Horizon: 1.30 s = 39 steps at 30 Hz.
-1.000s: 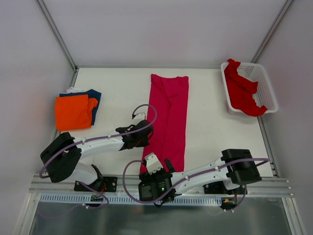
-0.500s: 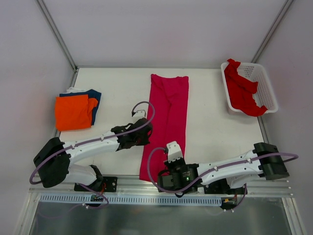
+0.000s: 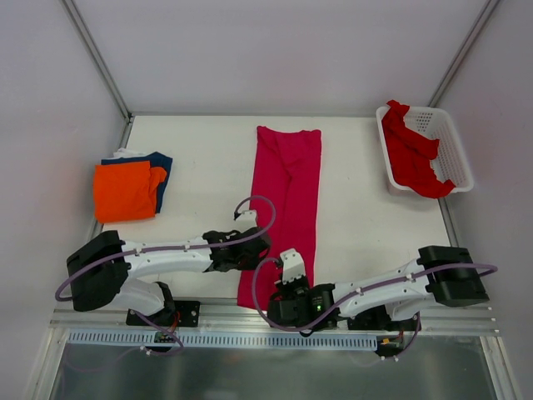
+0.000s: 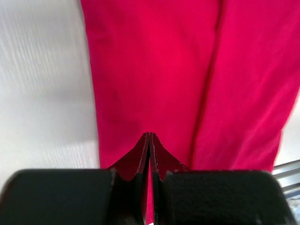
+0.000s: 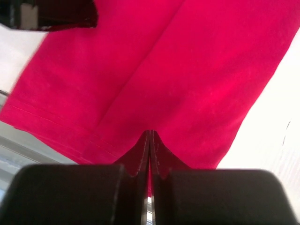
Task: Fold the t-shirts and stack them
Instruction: Rotate the tshirt 90 degrees
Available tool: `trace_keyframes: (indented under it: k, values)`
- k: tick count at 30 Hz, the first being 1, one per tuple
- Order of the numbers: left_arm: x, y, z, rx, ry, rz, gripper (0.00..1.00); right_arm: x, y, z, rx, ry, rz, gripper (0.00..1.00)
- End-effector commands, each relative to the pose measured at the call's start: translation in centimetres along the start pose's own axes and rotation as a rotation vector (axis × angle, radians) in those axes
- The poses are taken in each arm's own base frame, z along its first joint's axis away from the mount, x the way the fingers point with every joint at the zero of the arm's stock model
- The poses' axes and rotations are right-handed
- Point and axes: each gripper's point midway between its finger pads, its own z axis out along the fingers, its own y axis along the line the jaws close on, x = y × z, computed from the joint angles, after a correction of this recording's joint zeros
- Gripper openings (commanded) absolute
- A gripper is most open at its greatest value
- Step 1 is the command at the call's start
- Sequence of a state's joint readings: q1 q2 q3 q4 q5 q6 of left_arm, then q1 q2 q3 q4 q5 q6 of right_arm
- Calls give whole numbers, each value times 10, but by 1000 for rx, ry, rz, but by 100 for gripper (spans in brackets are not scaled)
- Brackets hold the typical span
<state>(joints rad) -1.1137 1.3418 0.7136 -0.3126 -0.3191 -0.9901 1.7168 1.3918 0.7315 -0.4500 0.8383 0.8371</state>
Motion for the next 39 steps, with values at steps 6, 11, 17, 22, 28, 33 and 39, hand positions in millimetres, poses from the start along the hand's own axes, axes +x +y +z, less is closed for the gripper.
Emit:
trace_keyframes:
  k: [6, 11, 17, 22, 28, 33, 39]
  values:
    - [40, 17, 9, -78, 81, -34, 0, 28, 17, 9, -46, 94, 46, 1]
    - [45, 18, 8, -88, 86, -33, 0, 38, 22, 14, -39, 143, 46, 0]
    - [54, 26, 13, -127, 91, -26, 0, 45, 13, 17, 17, 179, 32, 1]
    - [15, 10, 1, -103, -41, 68, 0, -6, 7, 3, 52, 47, -59, 1]
    - [-62, -25, -56, -19, -274, 122, 11, -90, -37, -56, 92, -121, -65, 6]
    - [-64, 16, -81, 30, -369, 38, 77, -69, -83, -75, -16, -119, 139, 72]
    - [-25, 39, -79, 171, -296, 1, 99, -8, -86, -47, -189, -72, 347, 99]
